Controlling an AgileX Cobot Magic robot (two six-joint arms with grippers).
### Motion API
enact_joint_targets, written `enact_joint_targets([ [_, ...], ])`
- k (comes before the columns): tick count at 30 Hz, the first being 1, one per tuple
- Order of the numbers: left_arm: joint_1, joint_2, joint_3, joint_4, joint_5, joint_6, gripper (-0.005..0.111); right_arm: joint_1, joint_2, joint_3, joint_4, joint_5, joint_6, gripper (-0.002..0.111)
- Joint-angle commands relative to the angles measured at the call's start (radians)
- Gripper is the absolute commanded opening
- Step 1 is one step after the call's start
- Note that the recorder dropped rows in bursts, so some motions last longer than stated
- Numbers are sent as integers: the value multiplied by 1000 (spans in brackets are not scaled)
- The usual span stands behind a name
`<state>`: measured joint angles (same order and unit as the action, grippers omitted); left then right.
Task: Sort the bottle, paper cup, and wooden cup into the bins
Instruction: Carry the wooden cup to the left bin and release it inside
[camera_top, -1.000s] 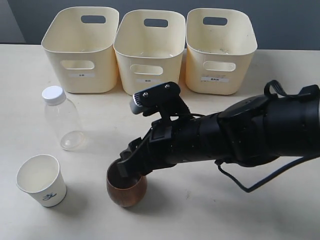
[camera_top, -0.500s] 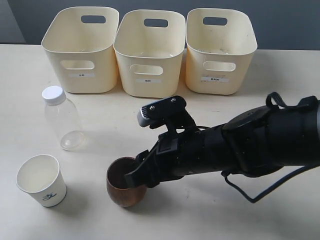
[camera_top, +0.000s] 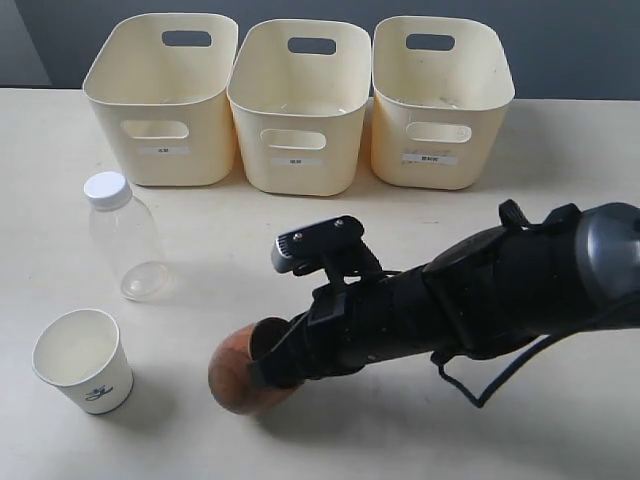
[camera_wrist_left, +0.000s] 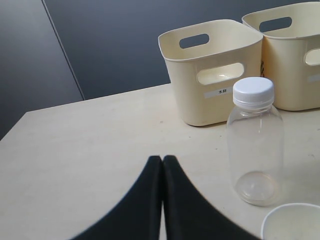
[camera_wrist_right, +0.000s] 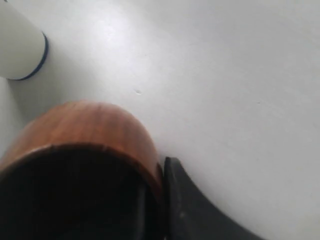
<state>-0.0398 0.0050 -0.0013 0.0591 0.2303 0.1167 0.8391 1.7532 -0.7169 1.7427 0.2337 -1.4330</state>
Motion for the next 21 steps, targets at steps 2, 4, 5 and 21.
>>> enact_joint_targets([
  [2, -3, -5, 1, 7, -6, -2, 0, 0, -46, -128, 2, -3, -2, 0],
  [4, -3, -5, 1, 7, -6, -2, 0, 0, -54, -213, 2, -5, -2, 0],
  [5, -3, -5, 1, 7, -6, -2, 0, 0, -51, -276, 2, -29, -4, 0],
  [21, -3, -5, 1, 7, -6, -2, 0, 0, 317, -1018, -142, -497, -8, 0],
])
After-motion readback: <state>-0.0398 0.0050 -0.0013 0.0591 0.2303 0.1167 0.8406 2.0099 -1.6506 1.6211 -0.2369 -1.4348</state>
